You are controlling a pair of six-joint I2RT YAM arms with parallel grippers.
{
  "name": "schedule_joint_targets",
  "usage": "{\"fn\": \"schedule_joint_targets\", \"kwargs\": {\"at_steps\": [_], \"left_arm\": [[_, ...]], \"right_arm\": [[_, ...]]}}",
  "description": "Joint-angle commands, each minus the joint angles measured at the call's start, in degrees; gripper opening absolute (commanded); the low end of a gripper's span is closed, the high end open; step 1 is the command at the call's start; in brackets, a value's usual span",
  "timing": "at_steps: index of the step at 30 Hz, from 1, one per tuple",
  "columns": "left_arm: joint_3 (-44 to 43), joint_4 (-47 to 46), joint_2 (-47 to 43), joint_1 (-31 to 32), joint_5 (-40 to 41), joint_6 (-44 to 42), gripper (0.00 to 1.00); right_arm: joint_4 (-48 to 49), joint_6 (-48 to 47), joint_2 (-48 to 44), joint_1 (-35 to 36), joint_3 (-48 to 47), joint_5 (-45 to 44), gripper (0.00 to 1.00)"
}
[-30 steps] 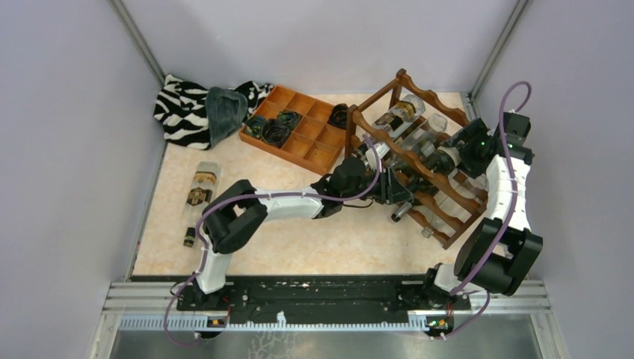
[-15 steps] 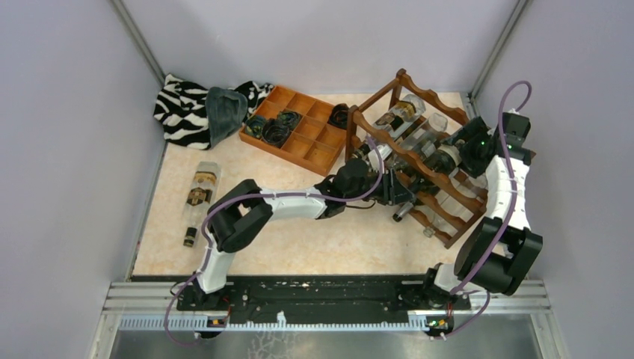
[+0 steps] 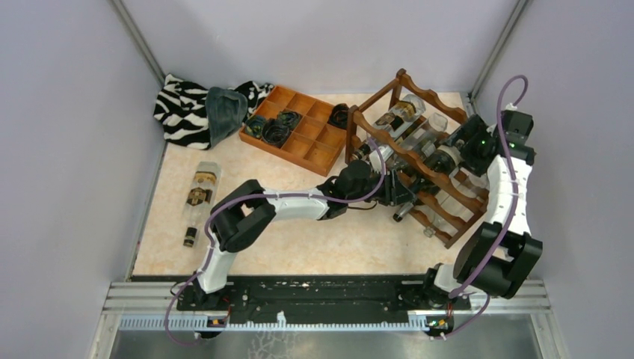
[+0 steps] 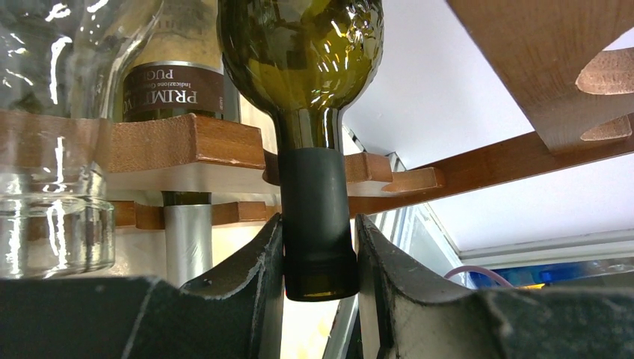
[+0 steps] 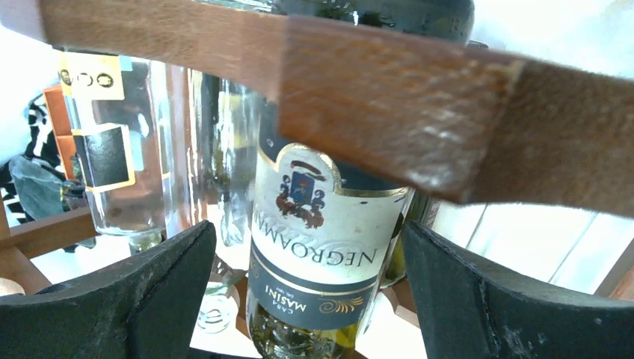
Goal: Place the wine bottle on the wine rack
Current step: Place the wine bottle in the wine rack.
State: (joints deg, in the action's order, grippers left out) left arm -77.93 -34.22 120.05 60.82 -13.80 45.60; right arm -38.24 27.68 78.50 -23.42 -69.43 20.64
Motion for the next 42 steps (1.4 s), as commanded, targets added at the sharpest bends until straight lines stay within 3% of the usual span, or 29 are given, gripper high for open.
{"fn": "schedule_joint_targets", "kwargs": {"at_steps": [1, 10, 13, 19, 26, 31, 42], "left_arm": [[-3.42, -6.15, -0.31, 0.8, -1.08, -1.47, 0.0], [-3.89, -6.12, 0.19, 0.82, -1.82, -1.48, 0.0], [-3.88, -6.12, 0.26, 0.82, -1.81, -1.28, 0.01], [-3.75, -6.12, 0.43, 0.81, -1.58, -1.05, 0.02], [-3.37, -6.2, 0.4, 0.8, -0.98, -1.13, 0.05], [-3.16, -6.55, 0.46, 0.8, -0.69, -0.95, 0.06], [-3.97, -5.78, 1.18, 0.8, -0.34, -0.79, 0.08]], "right_arm": [[3.64, -4.69, -3.08, -0.45, -4.7, 0.02, 0.92], [-0.53, -15.83, -7.98, -0.43, -8.89, -0.83, 0.9], [-2.46, -24.43, -9.95, -0.44, -11.97, 2.11, 0.89], [-11.74, -50.26, -14.64, -0.41, -16.03, 16.18, 0.9], [-26.97, -67.07, -16.74, -0.39, -16.71, 23.22, 0.92], [-34.18, -75.74, -18.12, -0.4, -14.26, 21.32, 0.9], [-36.41, -83.6, -20.05, -0.36, -7.16, 14.99, 0.64]]}}
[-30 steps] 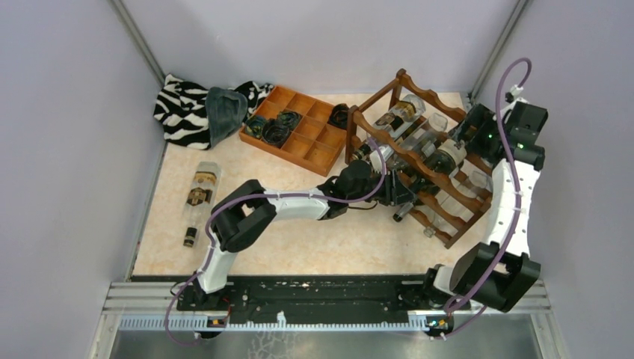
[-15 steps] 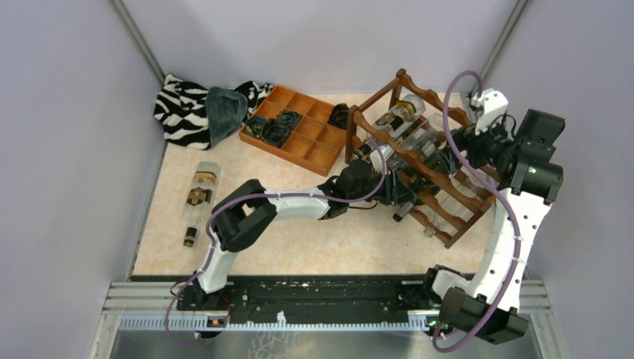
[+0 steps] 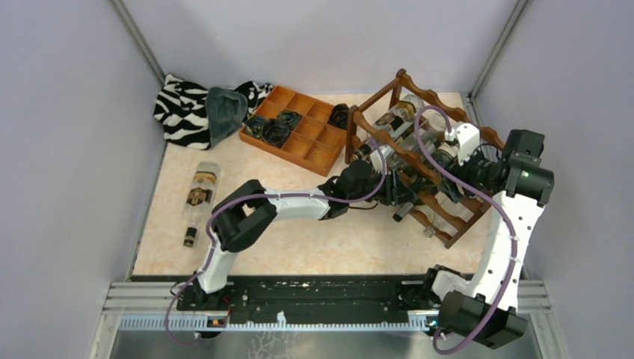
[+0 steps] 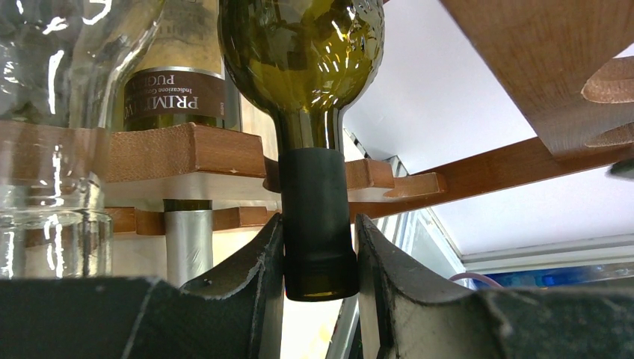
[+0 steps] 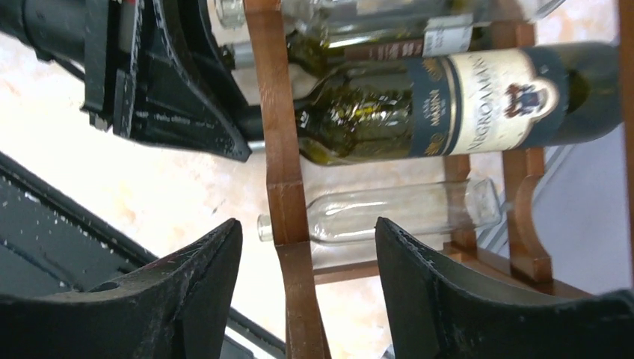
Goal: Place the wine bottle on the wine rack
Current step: Place the wine bottle in the wine rack, then pick up the wine bottle from the center of the board.
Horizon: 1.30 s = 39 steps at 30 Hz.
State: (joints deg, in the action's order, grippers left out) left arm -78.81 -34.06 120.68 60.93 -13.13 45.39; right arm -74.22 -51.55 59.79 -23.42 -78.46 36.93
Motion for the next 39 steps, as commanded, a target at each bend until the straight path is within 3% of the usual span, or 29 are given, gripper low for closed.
{"fn": "schedule_joint_targets", "kwargs": {"at_steps": [1, 5, 16, 27, 39], "left_arm": [[-3.24, -5.86, 0.65, 0.69, -1.01, -0.5, 0.08], [-3.65, -5.49, 1.02, 0.71, -1.09, -0.3, 0.08], [-2.13, -5.51, 0.19, 0.74, -0.2, -0.72, 0.1], [-0.46, -4.12, -0.89, 0.67, 0.83, -1.91, 0.18], [1.34, 2.52, -3.51, 0.6, 2.89, -4.79, 0.51]], "right_arm": [[-0.25, -4.73, -1.61, -0.34, 2.33, -1.21, 0.62], [-0.72, -6.01, -1.75, -0.12, 3.1, 0.31, 0.42], [1.87, -1.65, -2.18, 5.27, 5.0, 4.77, 0.13], [6.9, 5.85, -3.19, 7.67, 6.2, 6.57, 0.1], [8.74, 7.49, -3.11, 7.7, 7.18, 7.18, 0.11]]}}
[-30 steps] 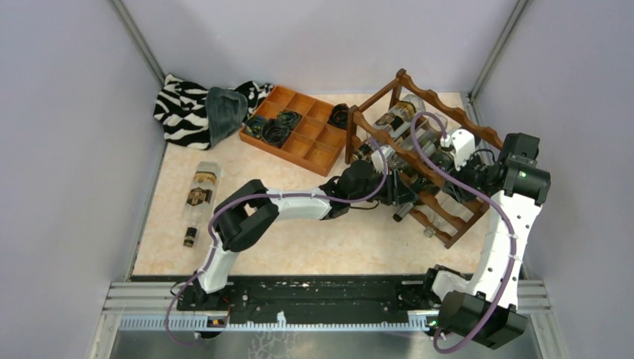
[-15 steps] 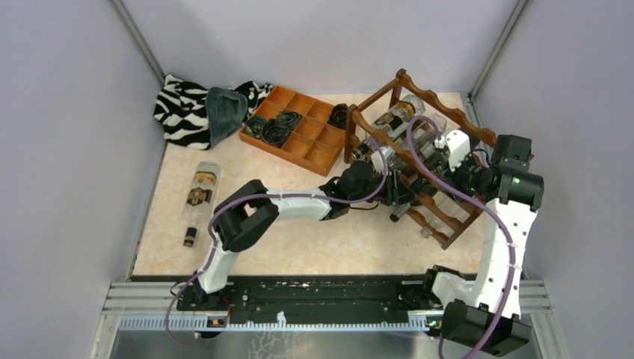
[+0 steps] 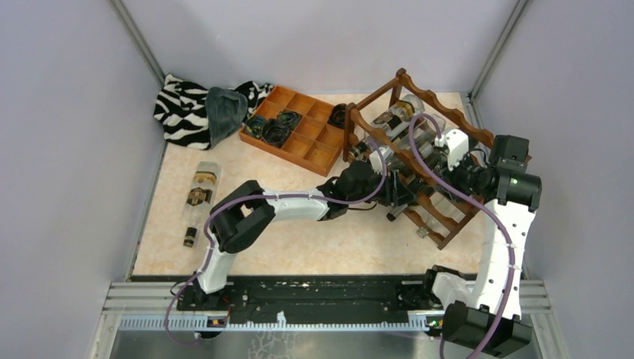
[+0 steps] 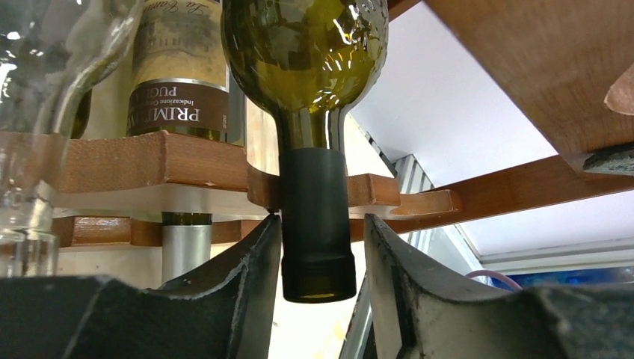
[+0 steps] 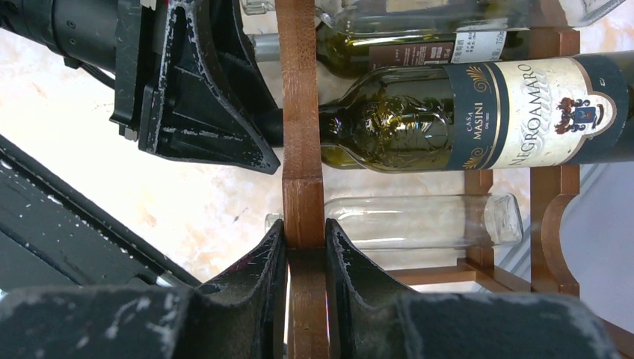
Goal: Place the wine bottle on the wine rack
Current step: Pick up the wine bottle from the center of the board.
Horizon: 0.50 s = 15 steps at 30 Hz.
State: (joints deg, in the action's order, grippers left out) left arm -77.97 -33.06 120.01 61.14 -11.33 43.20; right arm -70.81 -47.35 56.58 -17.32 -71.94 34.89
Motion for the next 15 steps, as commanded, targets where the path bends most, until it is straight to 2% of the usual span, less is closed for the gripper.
{"fn": "schedule_joint_targets", "kwargs": {"at_steps": [1, 7, 10, 11, 12, 15], "left_arm": [[0.28, 1.98, -2.87, 0.46, 1.08, -2.94, 0.54], [-0.03, 3.82, -3.05, 0.39, 1.39, -3.52, 0.68], [0.69, 4.51, -4.1, 0.38, 2.75, -4.08, 0.77], [1.18, 4.73, -4.75, 0.46, 3.43, -4.49, 0.82], [1.67, 5.02, -5.43, 0.42, 4.06, -4.88, 0.96], [3.82, 4.67, -8.19, 0.43, 5.56, -6.47, 0.99]], "right_arm": [[5.36, 3.38, 0.11, 1.67, 0.7, 9.25, 0.1], [5.5, 3.5, 0.11, 1.59, 0.85, 8.9, 0.1], [5.47, 3.5, 0.1, 1.6, 0.9, 8.69, 0.11], [5.48, 3.5, 0.11, 1.6, 0.92, 8.7, 0.11], [5.54, 3.5, 0.11, 1.62, 1.1, 8.69, 0.11], [5.75, 3.5, 0.26, 1.62, 1.45, 8.92, 0.11]]}}
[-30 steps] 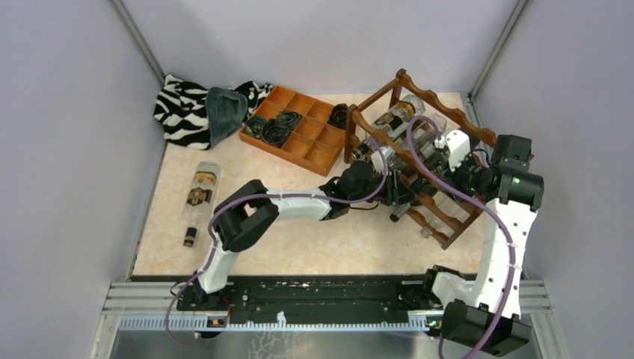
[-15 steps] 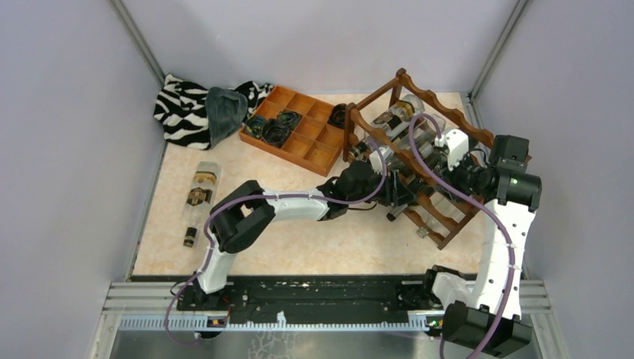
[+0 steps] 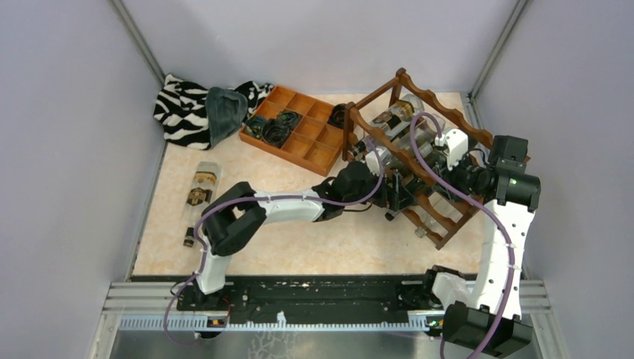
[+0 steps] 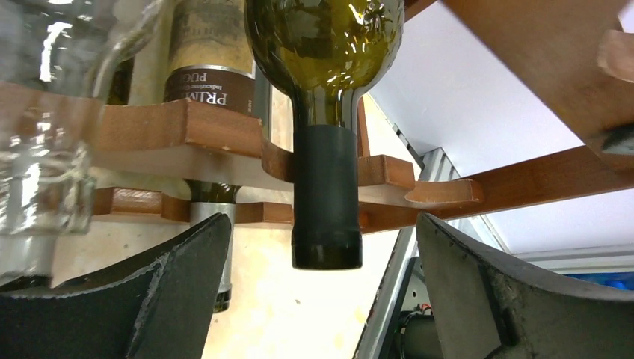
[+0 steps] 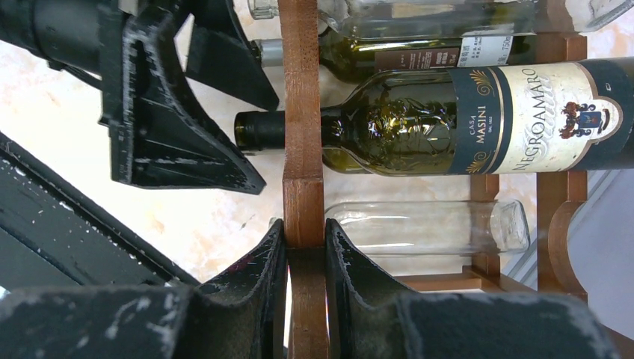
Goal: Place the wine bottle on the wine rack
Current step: Pick up the wine bottle from the center of the board.
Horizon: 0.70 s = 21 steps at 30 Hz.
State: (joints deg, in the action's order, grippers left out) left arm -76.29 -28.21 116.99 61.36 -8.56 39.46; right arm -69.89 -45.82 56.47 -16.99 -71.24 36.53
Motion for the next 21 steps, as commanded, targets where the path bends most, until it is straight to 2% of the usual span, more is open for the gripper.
{"fn": "schedule_joint_targets", "kwargs": {"at_steps": [1, 12, 17, 21], "left_arm": [[3.02, -0.62, -6.06, 0.18, 3.12, -3.18, 0.99], [10.14, -2.08, -16.18, 0.16, -1.96, -5.23, 0.99], [17.01, -0.6, -25.68, -0.03, 1.08, -13.25, 0.99], [19.92, 6.77, -33.81, -0.71, 7.14, -21.41, 0.99]], "right_arm": [[4.91, 2.04, 0.35, 1.26, 1.02, 7.37, 0.11], [6.62, 4.44, 0.44, 2.12, 1.17, 8.53, 0.11], [9.94, 8.98, 0.38, 3.17, 1.26, 9.91, 0.1], [13.92, 13.7, 0.39, 5.62, 1.44, 8.32, 0.1]]}}
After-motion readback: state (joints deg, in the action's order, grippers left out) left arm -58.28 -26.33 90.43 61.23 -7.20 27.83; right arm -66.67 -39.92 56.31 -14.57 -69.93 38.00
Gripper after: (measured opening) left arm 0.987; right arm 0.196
